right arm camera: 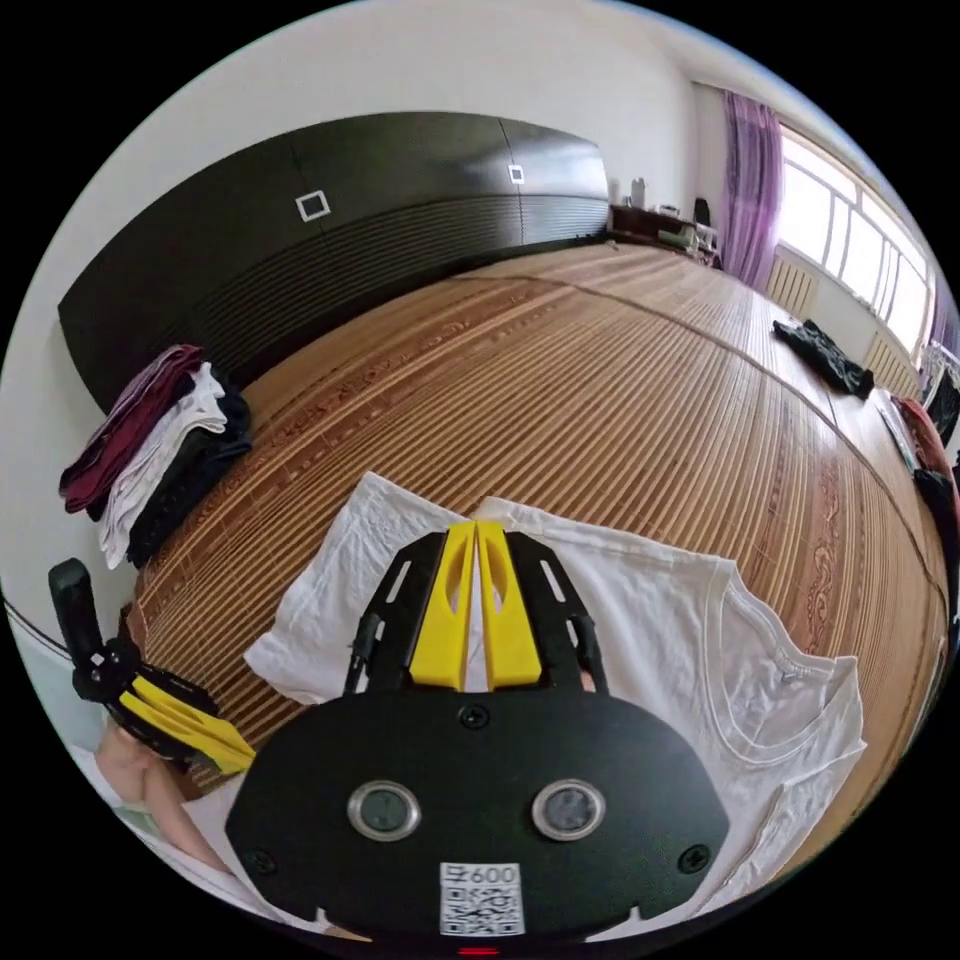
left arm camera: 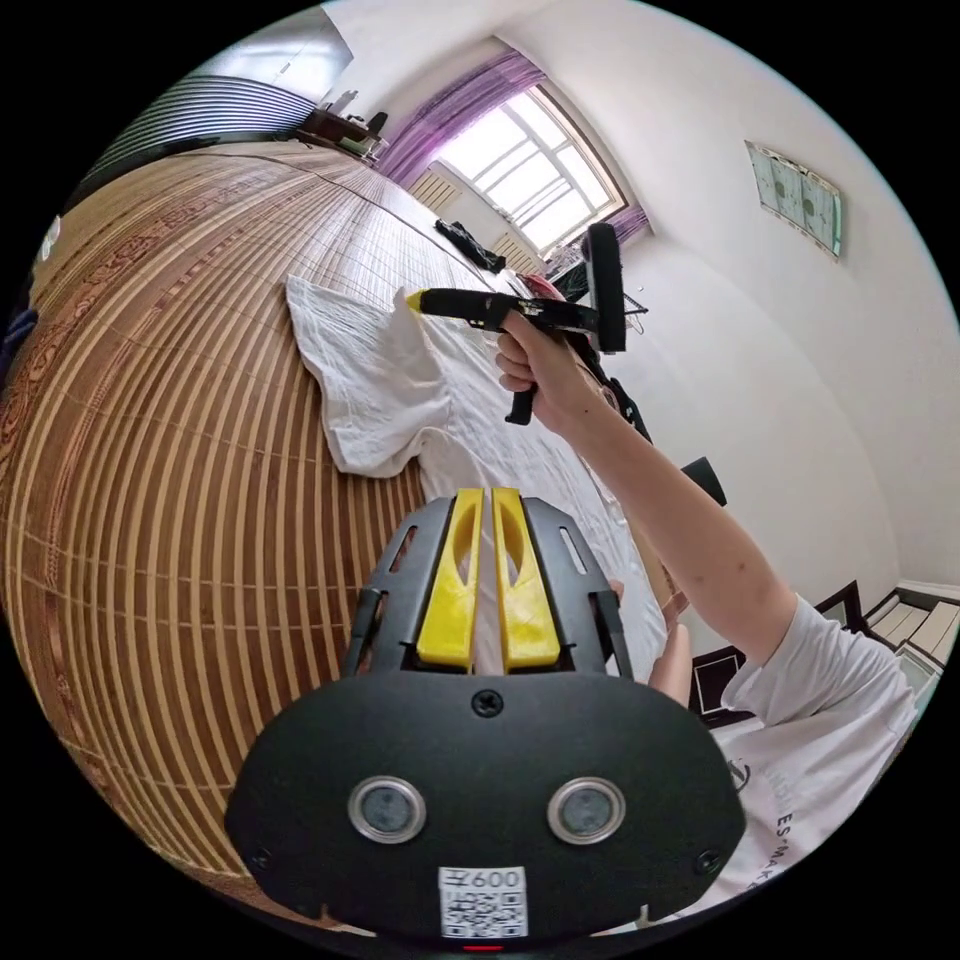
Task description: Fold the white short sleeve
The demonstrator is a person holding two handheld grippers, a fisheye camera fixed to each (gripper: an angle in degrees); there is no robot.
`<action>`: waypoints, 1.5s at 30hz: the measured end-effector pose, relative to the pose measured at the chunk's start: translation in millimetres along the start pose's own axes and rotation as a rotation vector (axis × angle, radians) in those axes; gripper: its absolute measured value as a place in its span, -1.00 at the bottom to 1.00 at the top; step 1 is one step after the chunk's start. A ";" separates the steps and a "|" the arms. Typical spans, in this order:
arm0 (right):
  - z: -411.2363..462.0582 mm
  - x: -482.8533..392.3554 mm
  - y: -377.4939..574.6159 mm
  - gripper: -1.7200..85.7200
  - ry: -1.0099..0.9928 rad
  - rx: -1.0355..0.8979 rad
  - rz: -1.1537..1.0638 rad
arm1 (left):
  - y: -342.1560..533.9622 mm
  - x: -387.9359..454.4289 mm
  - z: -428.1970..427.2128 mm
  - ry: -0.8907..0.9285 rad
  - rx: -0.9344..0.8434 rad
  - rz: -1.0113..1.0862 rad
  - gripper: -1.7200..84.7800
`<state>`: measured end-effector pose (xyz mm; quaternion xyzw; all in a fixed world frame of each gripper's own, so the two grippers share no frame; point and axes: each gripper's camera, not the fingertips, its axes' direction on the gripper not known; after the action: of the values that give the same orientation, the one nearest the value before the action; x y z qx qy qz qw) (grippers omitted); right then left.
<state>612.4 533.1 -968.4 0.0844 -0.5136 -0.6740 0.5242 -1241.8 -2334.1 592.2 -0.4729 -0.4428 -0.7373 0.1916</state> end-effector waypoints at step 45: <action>-183.3 -20.9 -30.2 -0.98 -0.202 0.073 0.004 | 87.7 -61.7 163.1 -0.131 0.101 -0.008 -0.70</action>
<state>722.4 436.6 -1084.8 0.0338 -0.5881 -0.6588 0.4678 -1064.7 -2253.3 606.3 -0.5078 -0.4930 -0.6823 0.1829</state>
